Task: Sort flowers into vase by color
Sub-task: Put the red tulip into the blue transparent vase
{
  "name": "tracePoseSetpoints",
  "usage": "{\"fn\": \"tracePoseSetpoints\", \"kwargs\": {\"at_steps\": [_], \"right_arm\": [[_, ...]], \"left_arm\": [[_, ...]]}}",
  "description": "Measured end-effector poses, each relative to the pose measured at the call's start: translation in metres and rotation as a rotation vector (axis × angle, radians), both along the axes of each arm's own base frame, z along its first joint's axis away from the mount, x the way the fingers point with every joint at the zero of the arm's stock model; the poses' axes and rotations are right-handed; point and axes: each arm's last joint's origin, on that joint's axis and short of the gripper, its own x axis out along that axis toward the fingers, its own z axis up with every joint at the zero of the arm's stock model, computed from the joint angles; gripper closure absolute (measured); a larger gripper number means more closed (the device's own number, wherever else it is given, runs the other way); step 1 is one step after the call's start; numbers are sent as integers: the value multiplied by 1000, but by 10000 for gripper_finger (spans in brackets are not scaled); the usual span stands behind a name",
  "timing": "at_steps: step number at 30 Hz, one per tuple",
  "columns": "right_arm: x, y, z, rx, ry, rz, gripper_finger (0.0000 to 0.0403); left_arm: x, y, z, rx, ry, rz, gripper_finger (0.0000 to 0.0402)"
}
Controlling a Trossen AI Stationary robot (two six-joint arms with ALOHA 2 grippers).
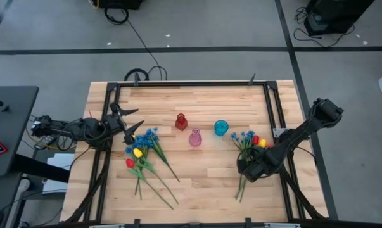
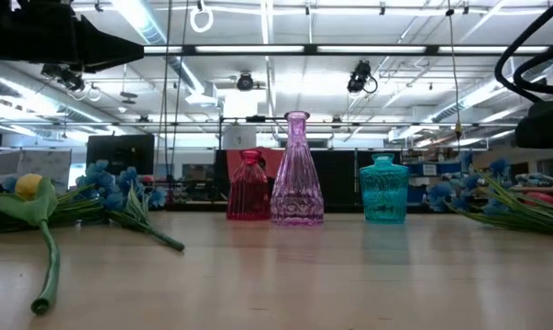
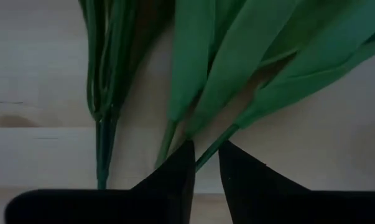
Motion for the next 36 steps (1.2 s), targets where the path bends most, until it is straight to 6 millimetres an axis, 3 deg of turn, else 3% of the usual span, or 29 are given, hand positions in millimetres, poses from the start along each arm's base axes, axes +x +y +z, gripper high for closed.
{"fn": "tracePoseSetpoints", "kwargs": {"at_steps": [11, 17, 29, 36], "right_arm": [[1, 3, -4, 20, 22, 78, 387], [-6, -1, 2, 18, 46, 107, 397], [-27, -23, 39, -124, -104, 175, 396], [-32, -40, 58, -335, -297, 302, 396]], "left_arm": [[0, 0, 0, -4, -1, -1, 143], [0, 0, 0, -5, -2, -2, 143], [-1, 0, 7, -120, -124, -22, 143], [-4, 1, 15, -155, -222, -30, 143]]}}
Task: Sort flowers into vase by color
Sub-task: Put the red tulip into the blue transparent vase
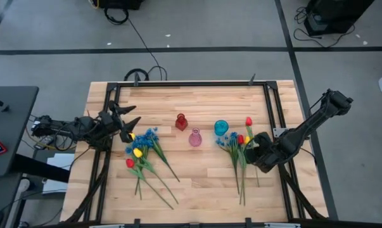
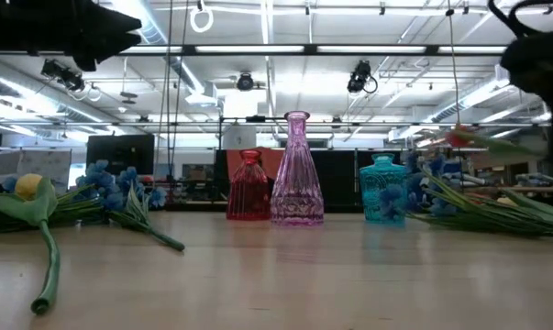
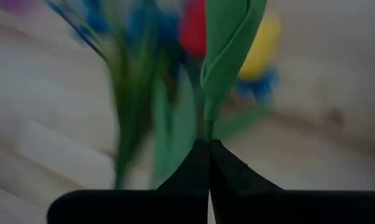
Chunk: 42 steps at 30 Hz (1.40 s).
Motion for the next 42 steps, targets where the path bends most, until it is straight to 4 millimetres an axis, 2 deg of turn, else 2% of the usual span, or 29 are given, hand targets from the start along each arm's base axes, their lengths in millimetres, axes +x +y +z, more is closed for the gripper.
{"fn": "tracePoseSetpoints", "kwargs": {"at_steps": [8, 16, 20, 24, 32, 42], "right_arm": [[13, -29, 25, -294, -236, 131, 396], [26, -56, 74, -629, -513, 283, 395], [30, -71, 91, -810, -526, 313, 395], [38, -87, 94, -886, -480, 334, 395], [61, -107, 91, -908, -499, 380, 395], [79, -113, 72, -873, -411, 406, 395]], "left_arm": [[-4, 2, 8, -23, -80, 59, 143], [-7, 4, 14, -50, -151, 89, 143], [-8, 4, 13, -61, -148, 113, 143], [-8, 4, 13, -63, -147, 117, 143], [-8, 4, 13, -65, -143, 123, 143], [-7, 4, 11, -60, -125, 125, 143]]}}
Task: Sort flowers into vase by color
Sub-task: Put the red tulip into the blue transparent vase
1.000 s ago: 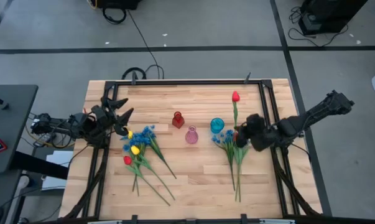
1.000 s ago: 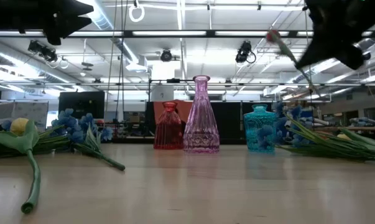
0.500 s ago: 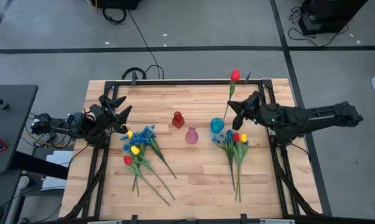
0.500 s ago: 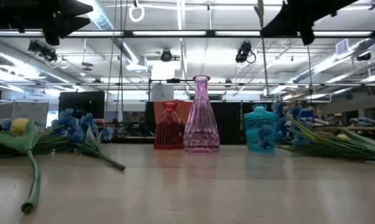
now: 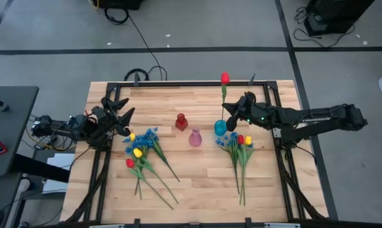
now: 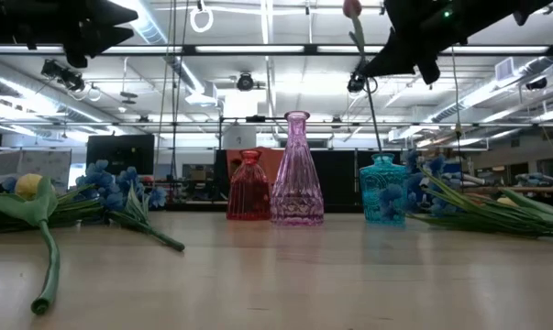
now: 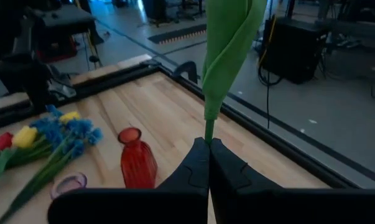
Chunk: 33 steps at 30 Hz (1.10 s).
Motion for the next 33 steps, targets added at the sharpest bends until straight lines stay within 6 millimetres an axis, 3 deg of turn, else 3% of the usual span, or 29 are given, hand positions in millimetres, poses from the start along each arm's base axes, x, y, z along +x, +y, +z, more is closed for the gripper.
{"fn": "tracePoseSetpoints", "kwargs": {"at_steps": [29, 33], "right_arm": [[23, 11, -44, 107, 216, 53, 384], [24, 12, -47, 119, 241, 72, 366]], "left_arm": [[0, 0, -1, -2, 15, 14, 143], [0, 0, -1, -4, 14, 17, 143]]}}
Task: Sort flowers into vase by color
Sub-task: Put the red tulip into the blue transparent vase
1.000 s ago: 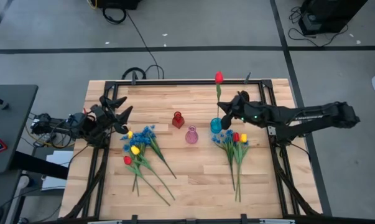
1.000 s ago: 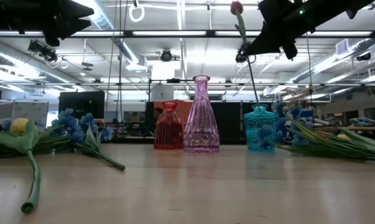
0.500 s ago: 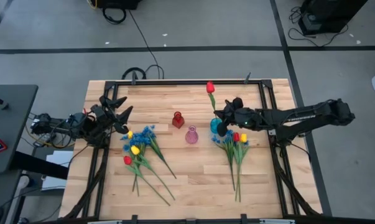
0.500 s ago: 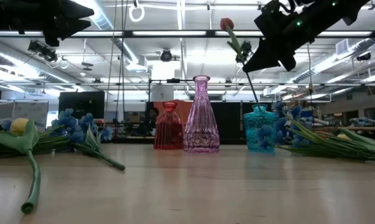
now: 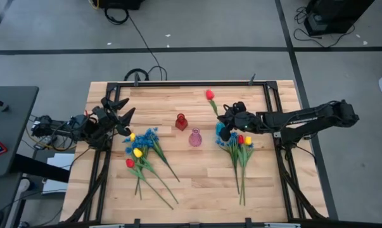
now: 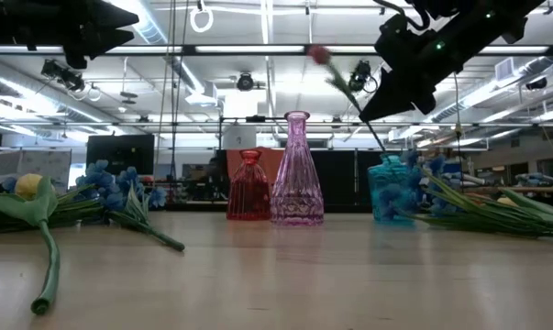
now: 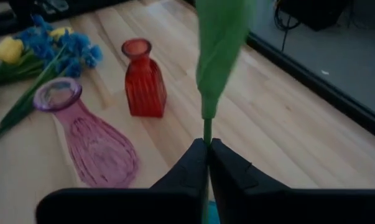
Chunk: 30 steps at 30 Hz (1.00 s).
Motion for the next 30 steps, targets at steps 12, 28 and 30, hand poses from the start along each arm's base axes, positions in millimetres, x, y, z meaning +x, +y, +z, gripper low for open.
{"fn": "tracePoseSetpoints", "kwargs": {"at_steps": [12, 28, 30], "right_arm": [[-14, 0, 14, -4, -28, 10, 238], [-60, 15, 20, 486, 36, 66, 222], [-55, 24, 13, 613, 79, 78, 225]], "left_arm": [[0, 0, 0, -1, -1, 1, 143], [-1, 1, 1, -19, -15, 30, 143], [-1, 1, 1, -19, -14, 30, 143]]}}
